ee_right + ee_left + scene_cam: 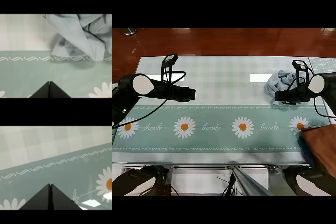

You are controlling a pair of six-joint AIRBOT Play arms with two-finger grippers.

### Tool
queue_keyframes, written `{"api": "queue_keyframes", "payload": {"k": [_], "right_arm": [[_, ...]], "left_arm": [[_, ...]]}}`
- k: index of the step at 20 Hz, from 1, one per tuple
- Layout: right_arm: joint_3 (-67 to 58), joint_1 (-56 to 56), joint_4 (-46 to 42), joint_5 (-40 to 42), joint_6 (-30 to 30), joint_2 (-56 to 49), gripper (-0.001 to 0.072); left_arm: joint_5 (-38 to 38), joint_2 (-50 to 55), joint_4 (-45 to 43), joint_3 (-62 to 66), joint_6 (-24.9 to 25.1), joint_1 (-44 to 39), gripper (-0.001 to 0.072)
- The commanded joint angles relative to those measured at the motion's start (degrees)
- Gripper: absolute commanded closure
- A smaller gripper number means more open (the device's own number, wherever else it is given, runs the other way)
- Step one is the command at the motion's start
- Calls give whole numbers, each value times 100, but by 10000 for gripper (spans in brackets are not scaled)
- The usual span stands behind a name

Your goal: Fold the shirts.

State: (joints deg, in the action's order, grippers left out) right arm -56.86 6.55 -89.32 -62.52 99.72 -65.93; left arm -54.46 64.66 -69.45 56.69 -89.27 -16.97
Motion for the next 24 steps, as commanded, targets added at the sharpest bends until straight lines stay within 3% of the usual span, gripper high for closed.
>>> {"api": "queue_keyframes", "payload": {"k": [1, 13, 18, 22, 23, 24], "right_arm": [[2, 7, 2, 0, 2, -2, 687], [2, 7, 4, 90, 0, -4, 687], [2, 7, 2, 1287, 2, -4, 687], [2, 4, 9, 1978, -31, -4, 683], [2, 4, -264, 2321, -37, -20, 538], [2, 4, -636, 2688, -31, -59, 112]], "left_arm": [[2, 4, 0, -2, 2, 4, 682], [2, 4, -2, -2, 2, 4, 682], [31, 4, -2, -2, 2, 4, 682], [625, 7, -7, -4, 4, 4, 661], [837, 17, -33, -4, 7, 7, 483], [1084, 35, -118, -4, 4, 4, 128]]}}
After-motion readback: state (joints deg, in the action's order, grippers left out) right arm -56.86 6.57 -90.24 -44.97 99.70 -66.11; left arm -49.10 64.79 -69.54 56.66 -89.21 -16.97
